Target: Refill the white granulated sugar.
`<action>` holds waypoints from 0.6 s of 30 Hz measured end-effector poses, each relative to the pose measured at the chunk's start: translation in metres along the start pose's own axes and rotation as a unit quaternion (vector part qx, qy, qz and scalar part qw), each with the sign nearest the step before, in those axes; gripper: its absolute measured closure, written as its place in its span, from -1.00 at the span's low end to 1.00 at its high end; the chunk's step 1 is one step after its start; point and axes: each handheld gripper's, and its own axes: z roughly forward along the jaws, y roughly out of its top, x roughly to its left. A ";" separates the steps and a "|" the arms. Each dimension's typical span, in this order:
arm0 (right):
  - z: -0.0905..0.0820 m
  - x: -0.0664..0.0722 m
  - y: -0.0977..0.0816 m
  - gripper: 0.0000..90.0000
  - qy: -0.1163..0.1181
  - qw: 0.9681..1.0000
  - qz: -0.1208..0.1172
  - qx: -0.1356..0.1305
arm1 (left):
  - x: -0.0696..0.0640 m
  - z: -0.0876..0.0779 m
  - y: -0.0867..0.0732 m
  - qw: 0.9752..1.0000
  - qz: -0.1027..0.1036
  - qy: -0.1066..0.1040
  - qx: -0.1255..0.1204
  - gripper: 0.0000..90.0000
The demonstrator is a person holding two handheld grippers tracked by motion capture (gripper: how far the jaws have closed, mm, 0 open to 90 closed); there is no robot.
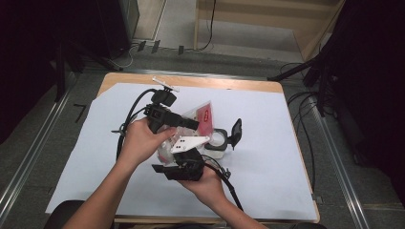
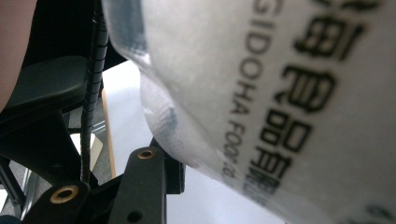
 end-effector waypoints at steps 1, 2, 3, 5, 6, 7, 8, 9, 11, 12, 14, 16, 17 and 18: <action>0.000 0.000 0.000 0.41 0.000 1.000 0.000 0.000 | 0.000 0.000 0.000 1.000 0.000 0.001 0.001 0.53; 0.000 0.000 0.000 0.41 0.000 1.000 0.000 0.000 | 0.000 0.000 0.000 1.000 0.000 0.001 0.000 0.53; 0.000 0.000 0.000 0.41 0.001 1.000 0.000 0.001 | 0.000 0.000 0.000 1.000 0.000 0.001 0.001 0.53; 0.000 0.000 0.000 0.41 0.002 1.000 0.000 0.001 | 0.000 0.000 0.000 1.000 -0.001 -0.001 -0.002 0.53; 0.000 0.000 0.000 0.41 0.002 1.000 0.000 0.001 | 0.000 0.000 0.000 1.000 -0.002 0.000 -0.002 0.53; 0.000 0.000 0.000 0.41 0.003 1.000 0.000 0.001 | 0.000 0.000 0.000 1.000 -0.002 -0.001 -0.003 0.52; -0.001 0.000 0.000 0.41 0.003 1.000 0.000 0.001 | 0.000 0.000 0.000 1.000 -0.002 -0.001 -0.003 0.52; -0.001 0.000 0.000 0.41 0.002 1.000 0.000 0.001 | 0.000 0.000 0.000 1.000 -0.002 -0.001 -0.003 0.52; -0.001 0.000 0.000 0.41 0.002 1.000 0.000 0.001 | 0.000 0.000 0.000 1.000 -0.001 0.000 -0.003 0.52; -0.001 0.000 0.000 0.41 0.003 1.000 0.000 0.001 | -0.001 0.001 0.000 1.000 -0.002 0.000 -0.004 0.52; -0.001 0.000 0.000 0.41 0.002 1.000 0.000 0.000 | -0.001 0.001 -0.001 1.000 -0.001 0.000 -0.004 0.52; 0.000 0.000 0.000 0.41 0.002 1.000 0.000 0.000 | -0.001 0.001 -0.001 1.000 0.001 0.001 -0.003 0.52; 0.000 0.000 0.000 0.41 0.002 1.000 0.001 0.000 | -0.001 0.001 -0.001 1.000 0.000 0.001 -0.003 0.52; 0.000 0.000 0.000 0.41 0.001 1.000 0.000 0.000 | -0.001 0.001 -0.001 1.000 0.002 0.001 -0.002 0.52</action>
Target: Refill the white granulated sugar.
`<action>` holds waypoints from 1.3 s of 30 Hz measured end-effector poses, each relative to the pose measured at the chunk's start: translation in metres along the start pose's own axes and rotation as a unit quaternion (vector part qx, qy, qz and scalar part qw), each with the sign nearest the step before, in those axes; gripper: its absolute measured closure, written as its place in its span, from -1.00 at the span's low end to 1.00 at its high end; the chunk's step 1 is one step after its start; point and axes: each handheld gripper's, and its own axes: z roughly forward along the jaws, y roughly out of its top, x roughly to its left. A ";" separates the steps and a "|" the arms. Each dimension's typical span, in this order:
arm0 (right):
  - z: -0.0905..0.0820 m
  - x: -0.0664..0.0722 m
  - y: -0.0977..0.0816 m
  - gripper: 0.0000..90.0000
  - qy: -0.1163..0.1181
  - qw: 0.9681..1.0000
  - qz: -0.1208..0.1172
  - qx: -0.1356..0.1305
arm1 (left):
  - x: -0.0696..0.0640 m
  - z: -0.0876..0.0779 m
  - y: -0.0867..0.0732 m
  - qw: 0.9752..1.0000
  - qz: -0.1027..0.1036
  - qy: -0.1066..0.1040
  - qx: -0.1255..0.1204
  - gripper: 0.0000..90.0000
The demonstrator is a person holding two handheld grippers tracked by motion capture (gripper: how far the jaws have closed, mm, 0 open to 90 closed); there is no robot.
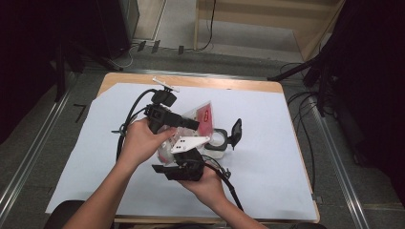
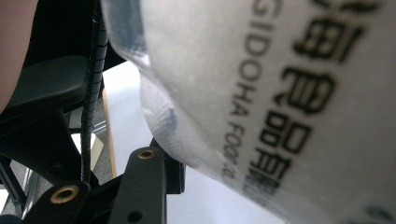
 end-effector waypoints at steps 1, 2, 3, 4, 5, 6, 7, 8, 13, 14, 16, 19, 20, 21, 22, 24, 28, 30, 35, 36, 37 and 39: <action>0.000 0.000 0.000 0.41 -0.001 1.000 -0.001 0.000 | 0.000 0.000 0.000 1.000 0.000 0.000 0.001 0.52; 0.000 0.000 0.000 0.41 -0.001 1.000 -0.001 0.000 | 0.000 0.000 0.000 1.000 0.000 0.001 0.001 0.52; 0.000 0.000 0.000 0.41 -0.001 1.000 -0.001 -0.001 | 0.000 0.000 0.000 1.000 -0.001 0.000 -0.001 0.52; 0.000 0.000 0.000 0.41 -0.001 1.000 0.000 -0.001 | 0.000 0.000 0.000 1.000 -0.001 0.000 0.000 0.52; 0.000 0.000 0.000 0.41 -0.001 1.000 0.000 -0.001 | 0.000 0.000 0.000 1.000 -0.001 0.000 -0.001 0.52; 0.000 0.000 0.000 0.41 -0.001 1.000 0.000 -0.001 | 0.000 0.000 0.000 1.000 -0.001 0.001 0.000 0.52; 0.000 0.000 0.000 0.41 -0.001 1.000 0.000 -0.001 | 0.000 0.000 0.000 1.000 -0.001 0.000 0.000 0.52; 0.000 0.000 0.000 0.41 -0.001 1.000 0.000 -0.001 | -0.001 0.000 0.000 1.000 -0.003 0.001 0.000 0.52; 0.000 0.000 0.000 0.41 -0.001 1.000 0.001 0.000 | -0.002 0.000 0.000 1.000 -0.001 0.001 0.001 0.53; 0.000 0.000 0.000 0.41 -0.001 1.000 -0.001 -0.001 | -0.002 0.000 0.000 1.000 -0.001 0.002 0.000 0.53; 0.000 0.000 -0.001 0.41 -0.001 1.000 -0.001 -0.001 | -0.002 0.000 0.000 1.000 0.001 0.004 0.003 0.53; 0.000 0.001 -0.001 0.41 -0.001 1.000 -0.001 -0.002 | -0.002 0.000 0.000 1.000 0.000 0.001 0.001 0.53; 0.000 0.001 -0.001 0.41 -0.001 1.000 -0.001 -0.002 | -0.002 0.000 0.000 1.000 0.000 0.001 0.002 0.53; 0.000 0.001 -0.001 0.41 -0.001 1.000 -0.001 -0.002 | -0.002 0.001 0.000 1.000 0.000 0.001 0.001 0.53; 0.000 0.001 -0.001 0.41 -0.001 1.000 0.000 -0.002 | -0.002 0.000 0.000 1.000 0.000 0.001 0.002 0.53; 0.000 0.001 -0.001 0.41 -0.001 1.000 0.000 -0.002 | -0.002 0.001 0.000 1.000 -0.001 0.001 0.001 0.53; -0.001 0.001 -0.001 0.41 0.000 1.000 0.001 -0.002 | -0.003 0.001 0.000 1.000 -0.001 0.003 0.004 0.53; -0.001 0.001 -0.001 0.41 0.000 1.000 0.001 -0.002 | -0.003 0.001 0.000 1.000 -0.004 0.004 0.004 0.53; -0.001 0.001 0.000 0.41 0.001 1.000 0.003 -0.003 | -0.004 0.001 0.002 1.000 -0.004 0.003 0.005 0.52; -0.002 0.001 0.000 0.41 0.001 1.000 0.003 -0.004 | -0.004 0.001 0.003 1.000 0.003 0.004 0.007 0.52; -0.002 0.000 0.000 0.41 0.001 1.000 0.004 -0.006 | -0.005 0.001 0.004 1.000 0.000 0.003 0.005 0.51; -0.003 0.000 0.000 0.41 0.003 1.000 0.006 -0.008 | -0.006 0.002 0.004 1.000 0.001 0.005 0.007 0.51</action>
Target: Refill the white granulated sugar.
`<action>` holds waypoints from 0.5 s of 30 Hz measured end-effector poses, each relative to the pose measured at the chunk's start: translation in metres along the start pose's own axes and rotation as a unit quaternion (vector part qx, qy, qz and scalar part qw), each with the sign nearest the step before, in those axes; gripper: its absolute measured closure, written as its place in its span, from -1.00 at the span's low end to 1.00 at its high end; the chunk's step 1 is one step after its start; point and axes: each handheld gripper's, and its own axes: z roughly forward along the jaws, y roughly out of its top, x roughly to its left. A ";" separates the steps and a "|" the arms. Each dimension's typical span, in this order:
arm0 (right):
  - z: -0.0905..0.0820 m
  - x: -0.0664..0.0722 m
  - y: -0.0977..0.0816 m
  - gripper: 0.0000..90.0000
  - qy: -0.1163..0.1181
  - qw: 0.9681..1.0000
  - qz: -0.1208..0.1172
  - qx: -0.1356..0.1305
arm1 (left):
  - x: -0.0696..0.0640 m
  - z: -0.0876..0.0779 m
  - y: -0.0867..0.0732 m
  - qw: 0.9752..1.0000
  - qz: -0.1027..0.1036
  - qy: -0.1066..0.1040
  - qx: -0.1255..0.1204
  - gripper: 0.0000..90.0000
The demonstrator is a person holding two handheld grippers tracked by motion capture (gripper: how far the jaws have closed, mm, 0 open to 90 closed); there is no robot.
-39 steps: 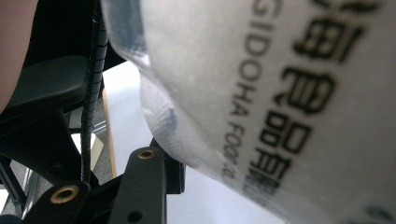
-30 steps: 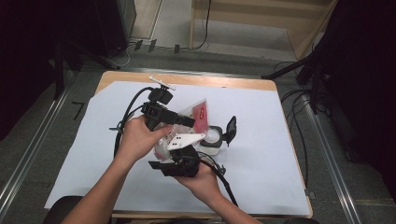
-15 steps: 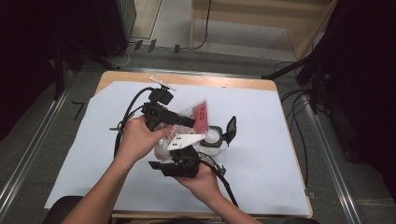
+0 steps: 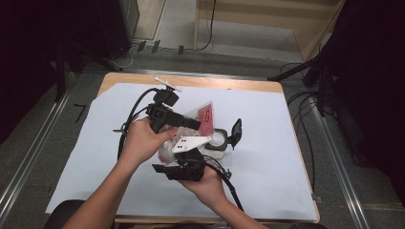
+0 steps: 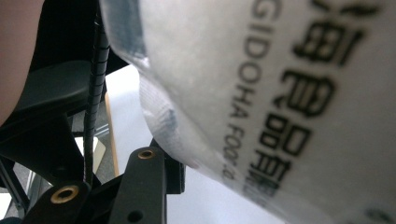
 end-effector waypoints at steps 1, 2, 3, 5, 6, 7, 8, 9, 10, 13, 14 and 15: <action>0.000 0.000 0.000 0.41 0.000 1.000 0.000 0.000 | 0.000 0.000 0.000 1.000 0.000 0.000 0.000 0.51; 0.000 0.000 0.000 0.41 -0.001 1.000 0.001 -0.001 | 0.000 0.000 0.000 1.000 0.000 0.000 0.000 0.51; 0.000 0.000 0.000 0.41 -0.001 1.000 0.001 0.000 | 0.000 0.000 0.000 1.000 0.000 -0.002 -0.001 0.51; 0.000 0.000 0.000 0.41 -0.001 1.000 0.001 0.000 | 0.000 0.000 0.000 1.000 0.000 -0.001 0.000 0.51; 0.000 0.000 0.000 0.41 -0.001 1.000 0.001 -0.001 | 0.000 0.000 0.000 1.000 0.000 -0.001 0.000 0.51; 0.000 0.000 0.000 0.41 -0.001 1.000 0.001 -0.001 | 0.000 0.000 0.000 1.000 0.000 -0.001 0.000 0.51; 0.000 0.000 0.000 0.41 -0.002 1.000 0.000 0.000 | 0.000 0.000 0.000 1.000 0.000 -0.001 0.000 0.51; 0.000 0.000 0.000 0.41 -0.002 1.000 0.001 -0.001 | 0.000 0.000 0.000 1.000 0.001 0.000 0.003 0.51; 0.000 0.000 0.000 0.41 -0.002 1.000 0.001 -0.001 | 0.000 0.000 0.000 1.000 0.000 -0.001 0.001 0.51; 0.000 0.001 0.000 0.40 -0.002 1.000 -0.001 0.000 | 0.000 0.000 0.000 1.000 -0.001 -0.002 0.001 0.51; 0.000 0.001 0.000 0.40 -0.003 1.000 -0.003 0.000 | 0.001 0.000 0.000 1.000 0.003 -0.002 0.001 0.51; 0.000 0.001 0.000 0.40 -0.005 1.000 -0.003 0.001 | 0.000 0.000 0.000 1.000 0.002 0.000 0.003 0.51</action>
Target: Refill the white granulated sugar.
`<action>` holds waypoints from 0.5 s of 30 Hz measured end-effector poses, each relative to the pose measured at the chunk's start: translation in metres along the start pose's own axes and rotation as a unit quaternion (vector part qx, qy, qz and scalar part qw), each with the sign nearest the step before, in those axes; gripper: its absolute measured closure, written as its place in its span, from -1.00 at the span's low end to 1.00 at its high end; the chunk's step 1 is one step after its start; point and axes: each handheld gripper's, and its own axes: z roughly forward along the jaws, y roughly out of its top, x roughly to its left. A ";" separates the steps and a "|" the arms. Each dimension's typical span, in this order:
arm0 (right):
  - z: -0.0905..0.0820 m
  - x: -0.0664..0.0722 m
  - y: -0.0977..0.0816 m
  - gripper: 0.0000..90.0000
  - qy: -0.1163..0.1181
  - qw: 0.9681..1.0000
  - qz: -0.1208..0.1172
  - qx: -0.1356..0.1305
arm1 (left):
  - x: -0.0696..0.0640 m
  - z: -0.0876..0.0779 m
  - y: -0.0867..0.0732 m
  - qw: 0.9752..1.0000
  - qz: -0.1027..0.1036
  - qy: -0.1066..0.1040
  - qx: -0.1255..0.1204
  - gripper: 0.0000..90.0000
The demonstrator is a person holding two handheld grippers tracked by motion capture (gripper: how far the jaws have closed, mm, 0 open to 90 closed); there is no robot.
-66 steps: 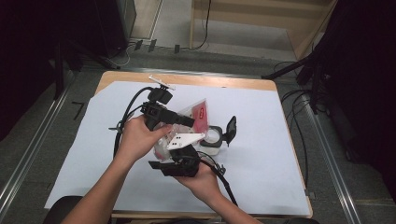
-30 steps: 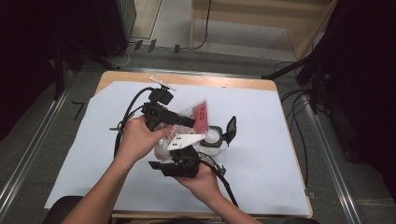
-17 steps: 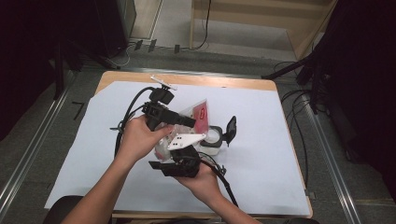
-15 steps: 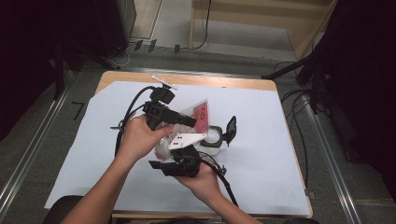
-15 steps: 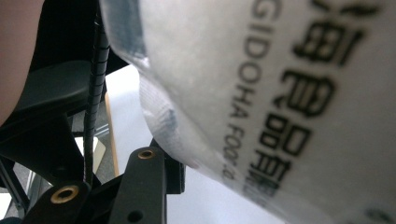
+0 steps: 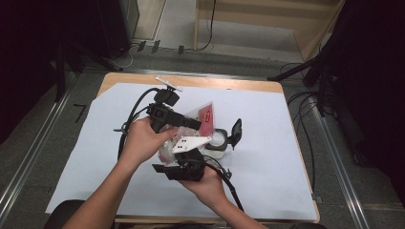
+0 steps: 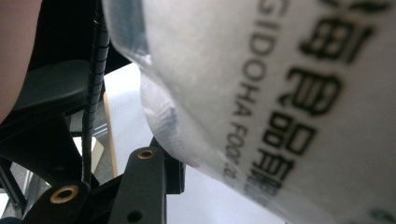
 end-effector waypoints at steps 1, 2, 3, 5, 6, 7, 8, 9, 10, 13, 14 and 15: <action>0.000 0.000 0.000 0.40 0.000 1.000 0.000 0.000 | 0.000 0.000 0.000 1.000 -0.004 -0.001 -0.001 0.51; 0.000 0.000 0.000 0.40 0.000 1.000 0.000 0.000 | 0.000 0.000 0.000 1.000 -0.004 -0.002 -0.001 0.51; 0.000 0.000 0.000 0.40 0.000 1.000 0.000 0.000 | 0.000 0.000 0.000 1.000 -0.005 -0.003 -0.002 0.51; 0.000 0.000 0.000 0.40 0.000 1.000 -0.001 0.000 | 0.000 0.000 0.000 1.000 -0.005 -0.004 -0.002 0.51; 0.000 0.000 0.000 0.40 0.000 1.000 -0.001 0.000 | 0.000 0.000 0.000 1.000 -0.005 -0.004 -0.003 0.51; 0.000 0.000 0.000 0.40 -0.001 1.000 -0.001 0.000 | 0.000 0.000 0.000 1.000 -0.004 -0.003 -0.003 0.51; 0.000 0.000 0.000 0.40 -0.001 1.000 -0.001 0.000 | 0.000 0.000 0.000 1.000 -0.004 -0.003 -0.003 0.51; 0.000 0.000 0.000 0.40 -0.001 1.000 -0.001 0.000 | 0.000 0.000 0.000 1.000 -0.004 -0.003 -0.003 0.51; 0.000 0.000 0.000 0.40 -0.001 1.000 -0.001 0.000 | 0.000 0.000 0.000 1.000 -0.005 -0.003 -0.003 0.51; 0.000 0.000 0.000 0.40 -0.001 1.000 -0.001 0.000 | 0.000 0.000 0.000 1.000 -0.004 -0.003 -0.003 0.51; 0.000 0.000 0.000 0.40 -0.001 1.000 0.000 0.000 | 0.000 0.000 0.000 1.000 -0.004 -0.003 -0.003 0.51; 0.000 0.000 0.000 0.40 -0.001 1.000 0.000 0.000 | -0.001 0.000 0.000 1.000 -0.004 -0.002 -0.003 0.51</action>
